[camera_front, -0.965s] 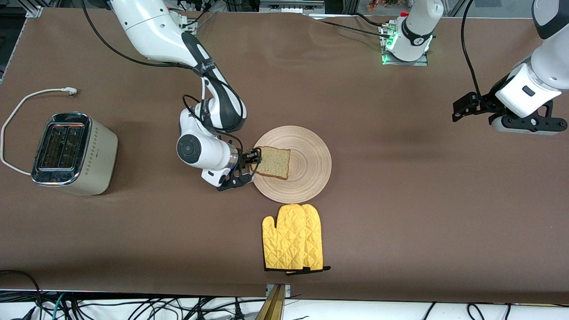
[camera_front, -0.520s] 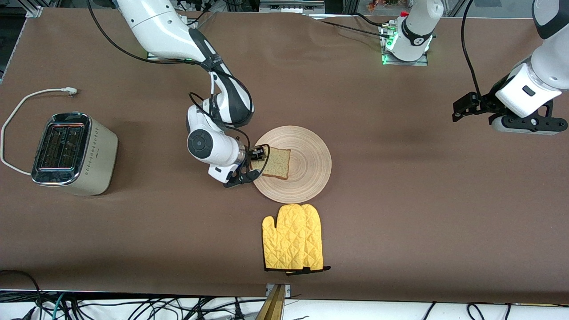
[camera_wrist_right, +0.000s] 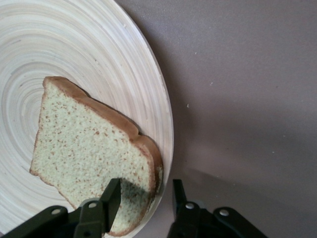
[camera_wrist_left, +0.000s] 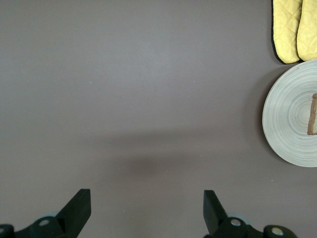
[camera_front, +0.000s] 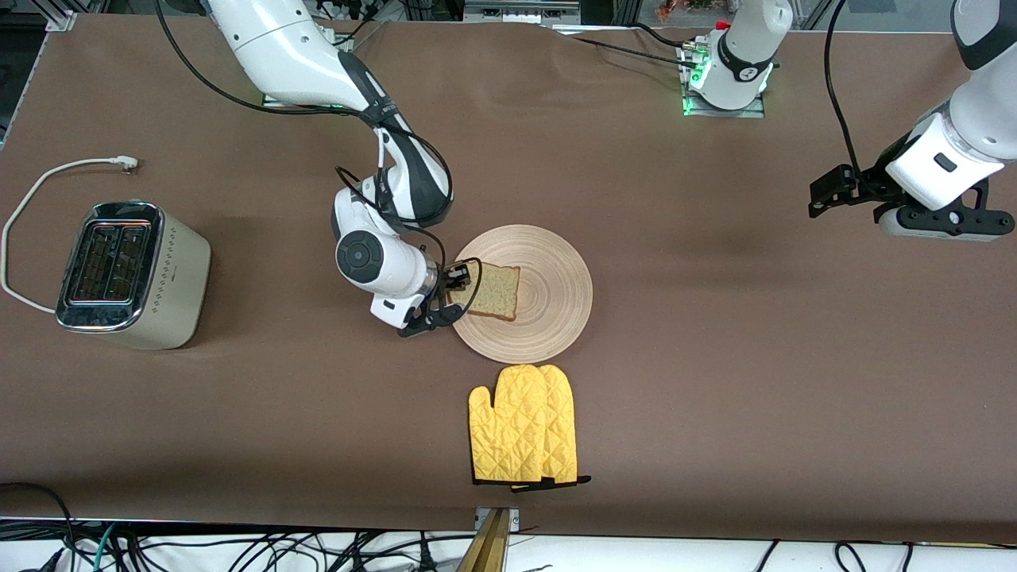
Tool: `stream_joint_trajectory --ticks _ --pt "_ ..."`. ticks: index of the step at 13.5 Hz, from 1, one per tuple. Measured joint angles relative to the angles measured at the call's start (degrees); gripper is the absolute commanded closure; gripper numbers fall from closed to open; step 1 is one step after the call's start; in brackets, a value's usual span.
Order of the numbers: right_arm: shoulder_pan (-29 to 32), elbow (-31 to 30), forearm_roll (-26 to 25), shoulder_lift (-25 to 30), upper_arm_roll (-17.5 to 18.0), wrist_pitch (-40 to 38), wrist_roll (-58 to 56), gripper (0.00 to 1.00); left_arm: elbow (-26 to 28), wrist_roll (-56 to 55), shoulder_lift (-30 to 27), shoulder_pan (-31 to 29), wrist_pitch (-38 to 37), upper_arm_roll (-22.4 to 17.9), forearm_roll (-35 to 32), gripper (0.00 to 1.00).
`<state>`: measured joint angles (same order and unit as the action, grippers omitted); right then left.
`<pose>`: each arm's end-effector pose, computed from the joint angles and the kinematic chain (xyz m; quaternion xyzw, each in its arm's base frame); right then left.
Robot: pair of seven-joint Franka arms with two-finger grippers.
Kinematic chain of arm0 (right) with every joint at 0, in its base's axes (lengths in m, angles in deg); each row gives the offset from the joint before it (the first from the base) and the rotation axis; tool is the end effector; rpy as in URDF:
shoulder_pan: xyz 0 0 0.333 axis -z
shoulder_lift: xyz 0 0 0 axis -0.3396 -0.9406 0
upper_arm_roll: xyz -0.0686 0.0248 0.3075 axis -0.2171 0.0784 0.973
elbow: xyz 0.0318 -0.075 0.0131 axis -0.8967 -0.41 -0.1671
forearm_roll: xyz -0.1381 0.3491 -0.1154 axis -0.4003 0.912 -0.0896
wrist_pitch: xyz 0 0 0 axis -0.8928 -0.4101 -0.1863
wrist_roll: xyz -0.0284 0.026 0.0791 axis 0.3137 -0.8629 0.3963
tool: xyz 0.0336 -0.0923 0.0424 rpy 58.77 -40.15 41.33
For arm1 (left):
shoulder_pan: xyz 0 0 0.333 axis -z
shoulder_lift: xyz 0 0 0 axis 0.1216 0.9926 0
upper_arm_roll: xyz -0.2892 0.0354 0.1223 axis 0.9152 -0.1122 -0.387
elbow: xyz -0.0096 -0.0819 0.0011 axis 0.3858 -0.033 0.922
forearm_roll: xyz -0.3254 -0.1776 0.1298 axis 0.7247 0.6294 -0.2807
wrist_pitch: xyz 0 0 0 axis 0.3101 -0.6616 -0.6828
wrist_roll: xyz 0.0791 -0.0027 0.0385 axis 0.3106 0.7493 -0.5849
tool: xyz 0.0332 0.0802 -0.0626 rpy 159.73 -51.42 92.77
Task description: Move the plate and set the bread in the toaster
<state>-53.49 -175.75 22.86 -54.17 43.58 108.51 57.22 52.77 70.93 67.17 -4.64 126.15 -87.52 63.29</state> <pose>0.5895 0.3716 0.2201 -0.9792 -0.1520 0.0634 0.1185 0.5554 -0.0433 0.5653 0.9994 -0.0163 -0.0240 0.0205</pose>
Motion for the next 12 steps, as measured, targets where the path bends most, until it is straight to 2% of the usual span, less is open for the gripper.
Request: stream_joint_trajectory --ticks 7,10,12 --pt "0.0 0.0 -0.5 -0.1 0.0 0.0 0.0 0.59 0.0 0.0 0.0 0.0 0.0 0.0 0.0 0.00" --pt "-0.1 0.5 -1.1 -0.1 0.0 0.0 0.0 0.64 0.0 0.0 0.0 0.0 0.0 0.0 0.0 0.00" --pt "-0.1 0.7 -1.6 -0.1 0.0 0.0 0.0 0.72 0.0 0.0 0.0 0.0 0.0 0.0 0.0 0.00"
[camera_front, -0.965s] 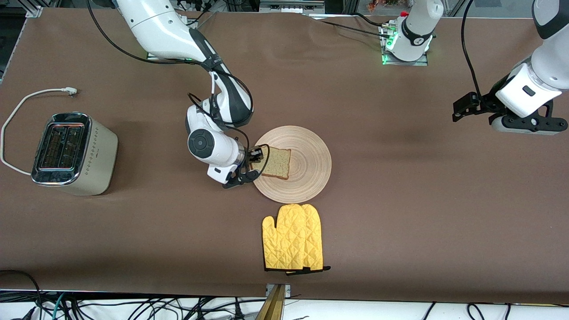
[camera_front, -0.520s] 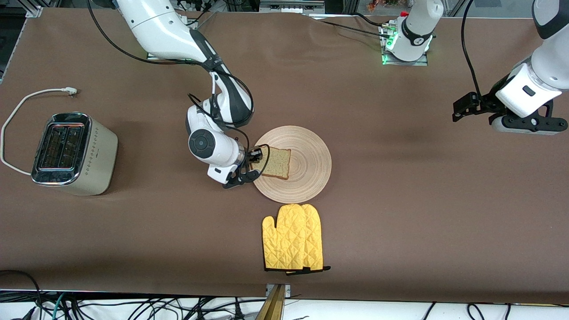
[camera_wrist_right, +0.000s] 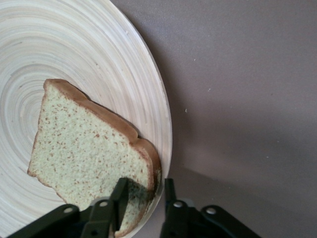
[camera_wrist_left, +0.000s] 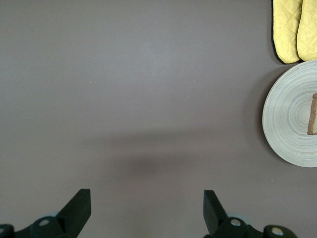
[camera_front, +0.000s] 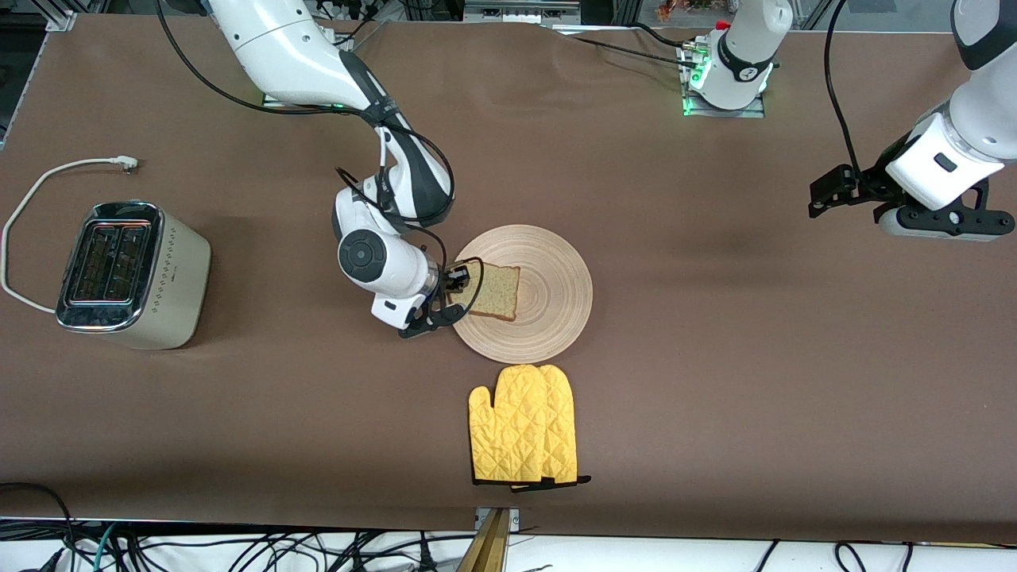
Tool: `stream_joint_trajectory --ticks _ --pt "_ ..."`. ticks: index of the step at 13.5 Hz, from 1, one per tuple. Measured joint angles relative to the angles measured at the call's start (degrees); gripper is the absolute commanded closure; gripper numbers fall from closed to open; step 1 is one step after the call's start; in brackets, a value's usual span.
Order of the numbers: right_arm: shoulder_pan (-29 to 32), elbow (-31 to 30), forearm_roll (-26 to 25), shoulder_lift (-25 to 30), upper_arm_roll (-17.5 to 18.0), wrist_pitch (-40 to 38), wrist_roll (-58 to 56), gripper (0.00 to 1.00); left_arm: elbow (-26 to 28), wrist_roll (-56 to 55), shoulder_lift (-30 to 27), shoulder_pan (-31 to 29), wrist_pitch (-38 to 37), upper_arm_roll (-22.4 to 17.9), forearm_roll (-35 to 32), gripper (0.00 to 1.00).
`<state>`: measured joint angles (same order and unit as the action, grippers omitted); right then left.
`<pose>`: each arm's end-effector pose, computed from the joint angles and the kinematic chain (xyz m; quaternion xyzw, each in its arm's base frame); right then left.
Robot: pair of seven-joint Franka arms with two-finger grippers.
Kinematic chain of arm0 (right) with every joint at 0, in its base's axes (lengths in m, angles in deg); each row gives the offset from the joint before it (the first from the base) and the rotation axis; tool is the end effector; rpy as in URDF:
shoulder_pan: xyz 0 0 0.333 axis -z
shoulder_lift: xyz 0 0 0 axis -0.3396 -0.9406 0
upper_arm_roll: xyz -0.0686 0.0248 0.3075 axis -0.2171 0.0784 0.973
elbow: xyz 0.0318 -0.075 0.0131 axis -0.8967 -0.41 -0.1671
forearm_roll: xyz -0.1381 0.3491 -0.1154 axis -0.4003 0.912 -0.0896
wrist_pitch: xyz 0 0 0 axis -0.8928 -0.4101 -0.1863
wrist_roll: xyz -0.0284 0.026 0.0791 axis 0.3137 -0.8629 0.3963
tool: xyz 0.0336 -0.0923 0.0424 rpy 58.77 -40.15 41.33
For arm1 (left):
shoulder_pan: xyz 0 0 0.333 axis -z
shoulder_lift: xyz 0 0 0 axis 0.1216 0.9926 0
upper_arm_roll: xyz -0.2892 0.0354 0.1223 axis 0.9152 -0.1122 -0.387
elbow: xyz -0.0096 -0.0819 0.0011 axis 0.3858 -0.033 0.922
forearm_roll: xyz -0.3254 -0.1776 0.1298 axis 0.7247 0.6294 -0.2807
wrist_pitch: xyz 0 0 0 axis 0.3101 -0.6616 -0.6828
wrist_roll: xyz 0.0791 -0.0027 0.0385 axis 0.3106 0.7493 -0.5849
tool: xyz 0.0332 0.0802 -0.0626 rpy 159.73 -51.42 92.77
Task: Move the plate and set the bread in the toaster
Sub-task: 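Close the right gripper on the bread slice crust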
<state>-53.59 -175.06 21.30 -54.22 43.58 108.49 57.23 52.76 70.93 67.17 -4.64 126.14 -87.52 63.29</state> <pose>0.5919 0.3738 0.2244 -0.9789 -0.1624 0.0559 0.1104 0.5554 -0.0433 0.5653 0.9994 -0.0163 -0.0240 0.0205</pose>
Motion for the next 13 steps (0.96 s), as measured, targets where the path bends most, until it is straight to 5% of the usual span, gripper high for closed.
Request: stream_joint_trajectory --ticks 10,13 --pt "-0.2 0.0 -0.2 -0.2 0.0 0.0 0.0 0.73 0.0 0.0 0.0 0.0 0.0 0.0 0.0 0.00" --pt "-0.2 0.0 -0.2 -0.2 0.0 0.0 0.0 0.93 0.0 0.0 0.0 0.0 0.0 0.0 0.0 0.00"
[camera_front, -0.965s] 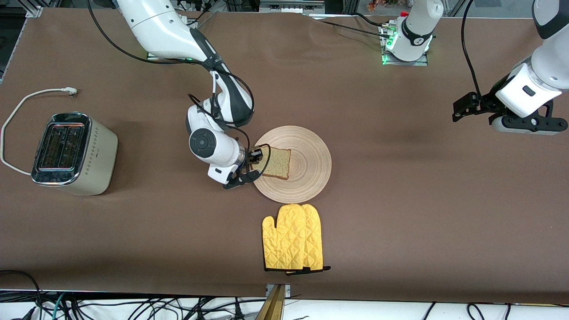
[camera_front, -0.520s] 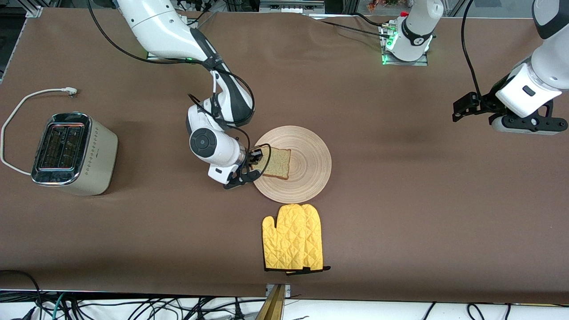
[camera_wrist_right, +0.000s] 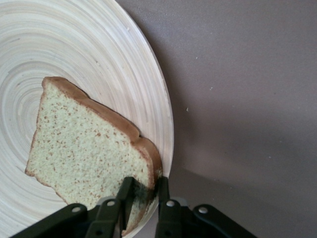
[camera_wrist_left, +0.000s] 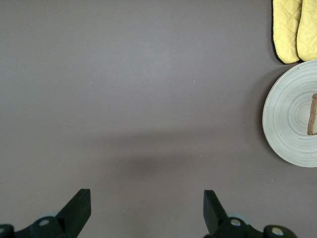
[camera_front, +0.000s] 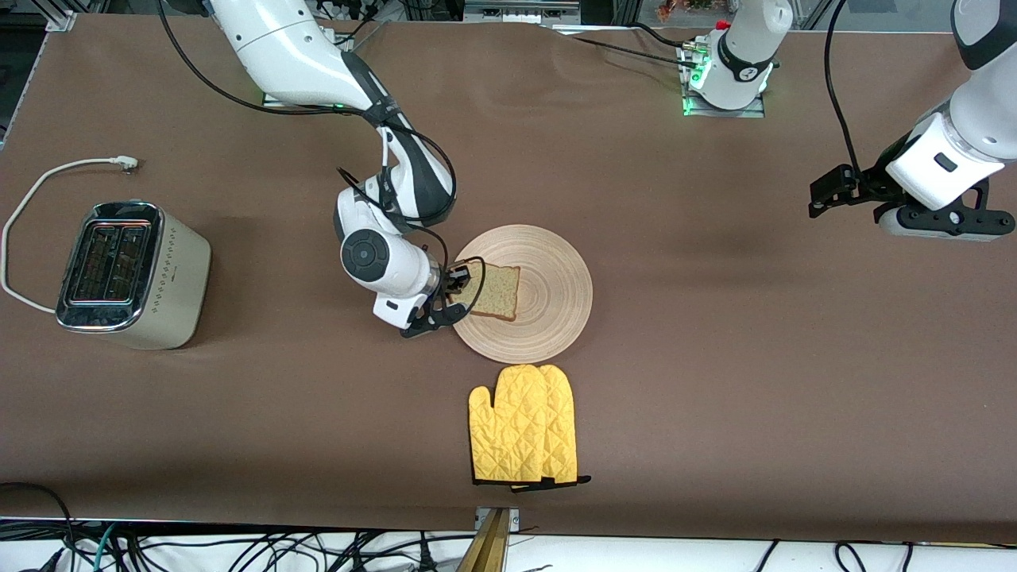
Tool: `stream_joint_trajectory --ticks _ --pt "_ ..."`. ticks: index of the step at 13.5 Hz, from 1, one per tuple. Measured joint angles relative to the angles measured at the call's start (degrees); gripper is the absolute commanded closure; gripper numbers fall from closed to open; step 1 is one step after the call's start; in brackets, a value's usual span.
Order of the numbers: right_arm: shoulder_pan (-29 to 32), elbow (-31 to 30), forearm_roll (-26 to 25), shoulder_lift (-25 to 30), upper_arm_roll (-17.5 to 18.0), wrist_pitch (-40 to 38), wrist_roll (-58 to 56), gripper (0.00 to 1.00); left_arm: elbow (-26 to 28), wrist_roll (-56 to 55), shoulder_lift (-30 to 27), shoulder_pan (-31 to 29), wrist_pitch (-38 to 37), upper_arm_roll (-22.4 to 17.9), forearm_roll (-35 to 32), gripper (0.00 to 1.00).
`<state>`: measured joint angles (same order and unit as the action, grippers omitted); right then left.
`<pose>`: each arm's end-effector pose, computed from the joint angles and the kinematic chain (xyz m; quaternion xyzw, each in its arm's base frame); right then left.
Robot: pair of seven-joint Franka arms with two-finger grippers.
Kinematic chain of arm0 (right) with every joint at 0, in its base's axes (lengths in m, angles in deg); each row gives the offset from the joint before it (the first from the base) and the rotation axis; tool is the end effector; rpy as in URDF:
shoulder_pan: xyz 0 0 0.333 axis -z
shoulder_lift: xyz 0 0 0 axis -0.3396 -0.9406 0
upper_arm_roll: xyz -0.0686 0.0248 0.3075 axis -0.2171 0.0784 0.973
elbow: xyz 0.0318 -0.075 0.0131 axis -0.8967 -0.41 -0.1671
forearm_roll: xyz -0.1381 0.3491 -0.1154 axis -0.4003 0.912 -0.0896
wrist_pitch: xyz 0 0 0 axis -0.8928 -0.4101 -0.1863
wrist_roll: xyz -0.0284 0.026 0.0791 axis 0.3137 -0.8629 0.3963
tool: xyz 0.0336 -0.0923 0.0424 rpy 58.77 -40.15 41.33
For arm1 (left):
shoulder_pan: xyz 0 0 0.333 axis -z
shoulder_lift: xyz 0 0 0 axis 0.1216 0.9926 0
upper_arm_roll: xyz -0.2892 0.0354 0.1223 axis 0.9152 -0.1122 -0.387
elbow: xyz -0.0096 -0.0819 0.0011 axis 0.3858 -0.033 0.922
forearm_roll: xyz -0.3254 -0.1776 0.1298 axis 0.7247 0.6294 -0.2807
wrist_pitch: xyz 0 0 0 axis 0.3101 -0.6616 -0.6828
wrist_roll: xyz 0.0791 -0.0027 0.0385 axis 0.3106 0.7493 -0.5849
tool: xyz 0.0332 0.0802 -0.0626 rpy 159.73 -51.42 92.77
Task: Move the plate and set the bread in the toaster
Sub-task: 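Close the right gripper on the bread slice crust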
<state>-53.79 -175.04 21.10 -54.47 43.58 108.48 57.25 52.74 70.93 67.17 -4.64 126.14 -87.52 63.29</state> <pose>0.5903 0.3755 0.2215 -0.9787 -0.1648 0.0576 0.1081 0.5554 -0.0433 0.5655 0.9994 -0.0163 -0.0239 0.0205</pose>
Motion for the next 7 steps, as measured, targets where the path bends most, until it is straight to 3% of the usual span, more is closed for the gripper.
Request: stream_joint_trajectory --ticks 1,7 --pt "0.0 0.0 0.0 0.0 0.0 0.0 0.0 1.00 0.0 0.0 0.0 0.0 0.0 0.0 0.0 0.00" --pt "-0.2 0.0 -3.4 0.0 0.2 0.0 0.1 1.00 0.0 0.0 0.0 0.0 0.0 0.0 0.0 0.00"
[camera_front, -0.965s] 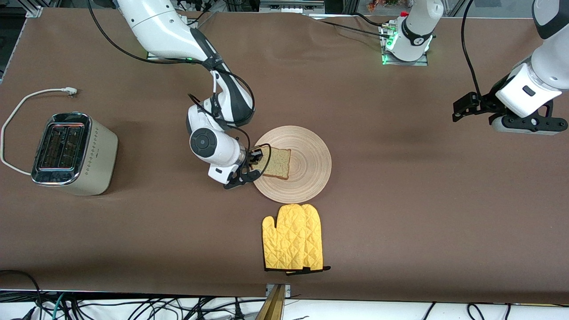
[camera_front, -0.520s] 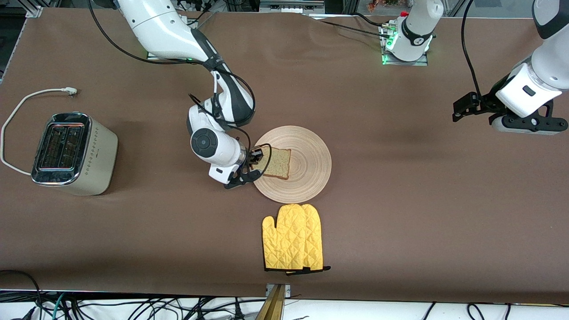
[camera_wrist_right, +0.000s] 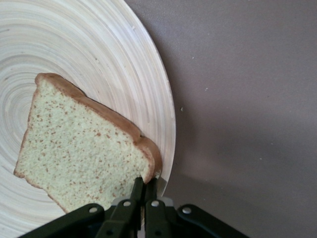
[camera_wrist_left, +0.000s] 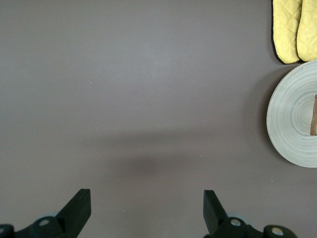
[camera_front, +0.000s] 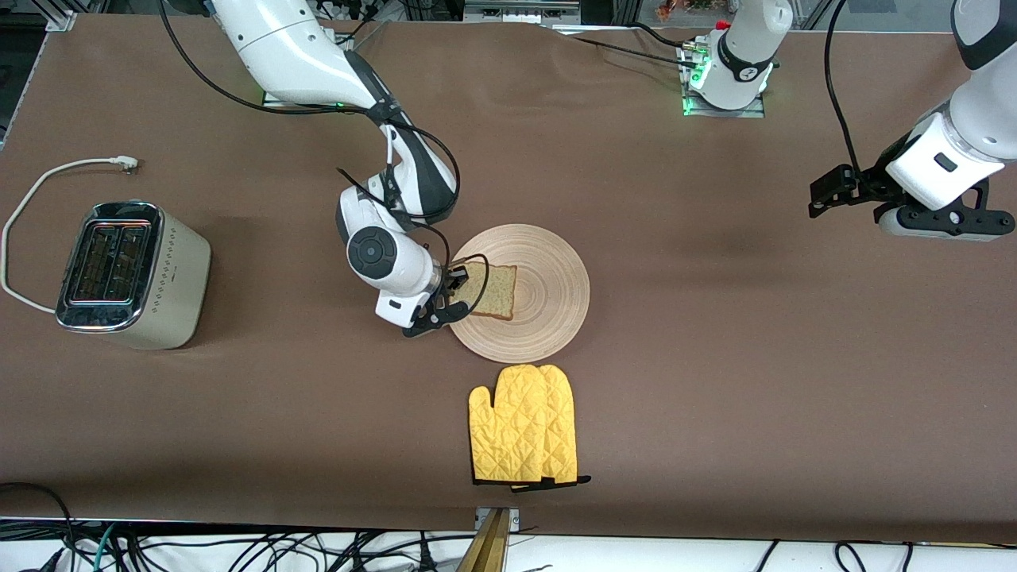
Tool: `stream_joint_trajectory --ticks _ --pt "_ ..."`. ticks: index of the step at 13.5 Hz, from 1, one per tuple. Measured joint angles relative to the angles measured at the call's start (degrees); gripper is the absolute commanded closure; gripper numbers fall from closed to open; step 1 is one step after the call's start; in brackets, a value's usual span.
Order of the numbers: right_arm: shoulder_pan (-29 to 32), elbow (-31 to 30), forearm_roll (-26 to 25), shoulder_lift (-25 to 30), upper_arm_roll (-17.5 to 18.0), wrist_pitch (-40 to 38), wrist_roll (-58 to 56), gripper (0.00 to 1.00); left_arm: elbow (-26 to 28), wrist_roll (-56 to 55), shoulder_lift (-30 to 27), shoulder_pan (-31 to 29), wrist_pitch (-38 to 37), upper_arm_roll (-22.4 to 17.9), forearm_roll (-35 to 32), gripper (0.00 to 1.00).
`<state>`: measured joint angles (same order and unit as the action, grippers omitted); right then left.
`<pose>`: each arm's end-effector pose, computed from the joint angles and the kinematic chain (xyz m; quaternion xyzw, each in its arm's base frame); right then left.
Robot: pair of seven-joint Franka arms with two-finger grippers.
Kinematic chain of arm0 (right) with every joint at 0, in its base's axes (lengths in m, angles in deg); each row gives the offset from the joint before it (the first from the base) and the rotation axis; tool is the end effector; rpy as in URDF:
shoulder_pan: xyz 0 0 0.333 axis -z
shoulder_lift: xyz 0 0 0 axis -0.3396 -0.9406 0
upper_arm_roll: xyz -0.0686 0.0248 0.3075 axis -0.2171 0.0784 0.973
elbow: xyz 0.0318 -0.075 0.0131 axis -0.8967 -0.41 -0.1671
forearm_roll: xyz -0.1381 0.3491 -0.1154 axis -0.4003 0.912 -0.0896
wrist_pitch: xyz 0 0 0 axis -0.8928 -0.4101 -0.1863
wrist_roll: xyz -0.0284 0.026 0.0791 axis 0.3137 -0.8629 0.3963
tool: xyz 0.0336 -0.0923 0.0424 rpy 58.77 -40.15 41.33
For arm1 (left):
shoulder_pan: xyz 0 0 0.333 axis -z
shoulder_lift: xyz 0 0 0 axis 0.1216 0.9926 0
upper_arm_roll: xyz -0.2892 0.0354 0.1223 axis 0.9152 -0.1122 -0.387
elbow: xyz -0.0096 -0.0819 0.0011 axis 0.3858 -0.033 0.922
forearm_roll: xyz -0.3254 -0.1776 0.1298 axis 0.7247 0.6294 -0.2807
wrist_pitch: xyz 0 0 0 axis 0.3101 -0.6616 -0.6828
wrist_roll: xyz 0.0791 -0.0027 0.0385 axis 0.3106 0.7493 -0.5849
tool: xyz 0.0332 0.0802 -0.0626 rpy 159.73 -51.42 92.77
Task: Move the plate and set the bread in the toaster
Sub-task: 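Close the right gripper on the bread slice crust, then lift the bread slice with the right gripper and carry it to the toaster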
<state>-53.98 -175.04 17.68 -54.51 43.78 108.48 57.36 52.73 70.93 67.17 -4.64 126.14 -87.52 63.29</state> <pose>0.5885 0.3774 0.2206 -0.9774 -0.1856 0.0528 0.0865 0.5554 -0.0433 0.5656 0.9994 -0.0163 -0.0238 0.0205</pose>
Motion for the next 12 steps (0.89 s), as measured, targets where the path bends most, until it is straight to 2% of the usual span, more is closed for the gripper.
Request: stream_joint_trajectory --ticks 4,8,12 --pt "0.0 1.9 -0.1 0.0 -0.1 -1.4 0.0 1.00 0.0 0.0 0.0 0.0 0.0 0.0 0.0 0.00" --pt "0.2 8.7 -0.6 0.2 -1.0 -12.3 2.0 1.00 0.0 0.0 0.0 0.0 0.0 0.0 0.0 0.00" --pt "0.5 13.7 -1.4 3.3 -7.3 -27.2 2.3 1.00 -0.1 0.0 0.0 0.0 0.0 0.0 0.0 0.00"
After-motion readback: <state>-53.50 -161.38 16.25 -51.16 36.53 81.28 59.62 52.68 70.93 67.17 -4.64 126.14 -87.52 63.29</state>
